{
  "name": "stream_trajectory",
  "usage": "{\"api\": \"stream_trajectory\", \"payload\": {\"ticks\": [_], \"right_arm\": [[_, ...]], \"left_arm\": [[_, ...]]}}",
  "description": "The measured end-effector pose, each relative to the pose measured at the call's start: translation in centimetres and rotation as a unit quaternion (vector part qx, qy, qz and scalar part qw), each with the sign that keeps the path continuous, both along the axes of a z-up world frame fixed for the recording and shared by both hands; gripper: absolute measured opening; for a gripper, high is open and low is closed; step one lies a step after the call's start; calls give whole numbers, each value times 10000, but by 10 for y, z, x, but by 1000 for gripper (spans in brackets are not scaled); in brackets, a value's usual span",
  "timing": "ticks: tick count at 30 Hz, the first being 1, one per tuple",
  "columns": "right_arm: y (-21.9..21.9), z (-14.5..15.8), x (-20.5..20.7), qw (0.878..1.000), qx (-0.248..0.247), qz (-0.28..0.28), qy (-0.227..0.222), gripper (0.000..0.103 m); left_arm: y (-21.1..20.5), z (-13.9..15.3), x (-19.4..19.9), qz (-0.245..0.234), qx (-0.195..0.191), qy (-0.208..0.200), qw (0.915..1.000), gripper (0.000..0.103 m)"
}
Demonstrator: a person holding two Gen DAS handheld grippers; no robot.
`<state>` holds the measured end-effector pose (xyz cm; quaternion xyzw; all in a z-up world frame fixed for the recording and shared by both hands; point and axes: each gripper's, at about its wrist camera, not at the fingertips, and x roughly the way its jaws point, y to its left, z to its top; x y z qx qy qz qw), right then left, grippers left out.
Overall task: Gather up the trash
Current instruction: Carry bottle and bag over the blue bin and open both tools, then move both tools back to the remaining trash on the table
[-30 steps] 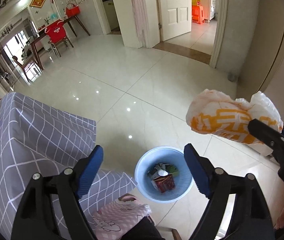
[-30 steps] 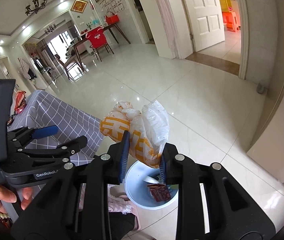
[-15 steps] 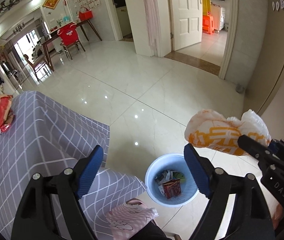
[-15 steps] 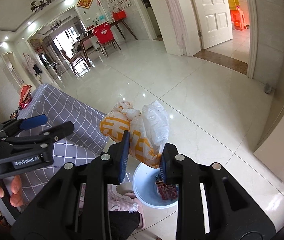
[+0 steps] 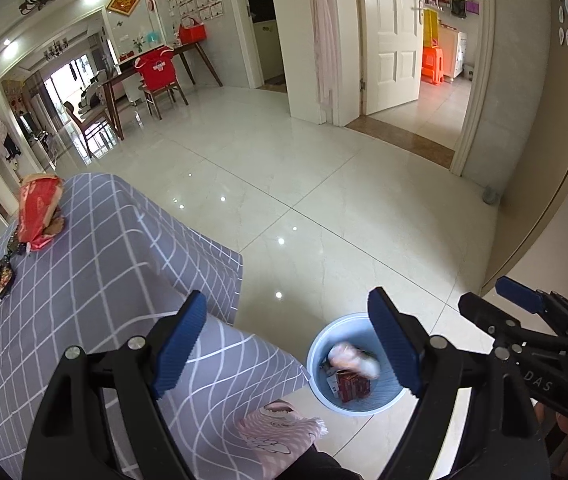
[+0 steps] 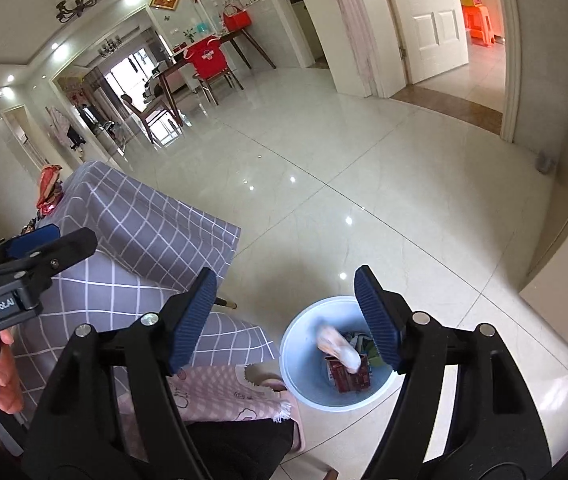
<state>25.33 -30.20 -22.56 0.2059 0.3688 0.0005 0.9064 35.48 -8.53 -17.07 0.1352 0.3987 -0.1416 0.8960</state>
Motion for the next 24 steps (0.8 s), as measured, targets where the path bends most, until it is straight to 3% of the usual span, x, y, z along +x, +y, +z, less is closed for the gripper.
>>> {"api": "stream_trajectory", "payload": {"ticks": [7,12,20,24], "right_arm": [[35,27,7,9991,-72,339,-258,71],[79,52,22,9956,-88,798,-482,71],[163,85,60,9851,-86,1545,-748,71],[203,97,91,9797,-67,1826,-821,71]], "left_arm": [[37,15,-1,224,-57,-170,9996,81],[96,35,1,666,-101,-401,9969,81],[215,61,26,1678,-334,-520,9839,81],[271,68,43,2036,-718,-410,9756,81]]}}
